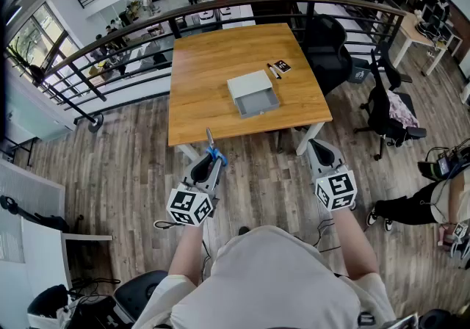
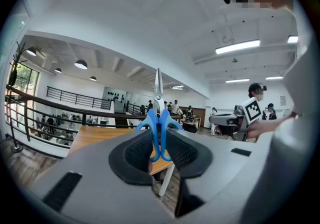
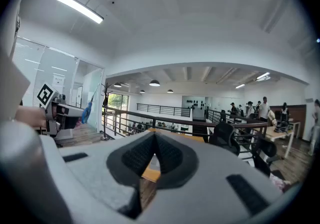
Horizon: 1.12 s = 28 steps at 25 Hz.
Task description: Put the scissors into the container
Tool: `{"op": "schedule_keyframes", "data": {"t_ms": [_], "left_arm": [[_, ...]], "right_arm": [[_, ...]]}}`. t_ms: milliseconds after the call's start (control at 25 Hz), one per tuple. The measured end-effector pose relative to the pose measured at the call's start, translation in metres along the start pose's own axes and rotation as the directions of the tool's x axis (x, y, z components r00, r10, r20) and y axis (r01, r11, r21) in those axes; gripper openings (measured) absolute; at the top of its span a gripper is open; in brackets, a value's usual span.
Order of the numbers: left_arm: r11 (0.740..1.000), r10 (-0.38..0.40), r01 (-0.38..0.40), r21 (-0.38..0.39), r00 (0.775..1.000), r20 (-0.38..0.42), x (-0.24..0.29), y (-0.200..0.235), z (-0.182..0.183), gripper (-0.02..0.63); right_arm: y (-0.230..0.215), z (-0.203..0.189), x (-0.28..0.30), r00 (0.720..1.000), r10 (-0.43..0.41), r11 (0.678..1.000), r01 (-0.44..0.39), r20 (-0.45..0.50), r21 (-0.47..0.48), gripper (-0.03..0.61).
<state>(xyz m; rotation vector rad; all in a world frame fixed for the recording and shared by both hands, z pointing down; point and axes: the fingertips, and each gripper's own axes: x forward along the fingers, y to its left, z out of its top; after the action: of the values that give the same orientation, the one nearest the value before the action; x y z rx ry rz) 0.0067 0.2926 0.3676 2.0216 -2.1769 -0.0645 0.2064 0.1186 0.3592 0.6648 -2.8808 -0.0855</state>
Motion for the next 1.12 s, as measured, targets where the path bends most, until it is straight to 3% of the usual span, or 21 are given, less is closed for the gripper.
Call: {"op": "schedule_keyframes", "data": {"t_ms": [1120], "left_arm": [[1.0, -0.027, 0.027, -0.005, 1.0, -0.014, -0.026, 0.019, -0.009, 0.08]], "right_arm": [[0.036, -0.007, 0.008, 1.0, -0.023, 0.999, 0.023, -0.006, 0.047, 0.002]]}}
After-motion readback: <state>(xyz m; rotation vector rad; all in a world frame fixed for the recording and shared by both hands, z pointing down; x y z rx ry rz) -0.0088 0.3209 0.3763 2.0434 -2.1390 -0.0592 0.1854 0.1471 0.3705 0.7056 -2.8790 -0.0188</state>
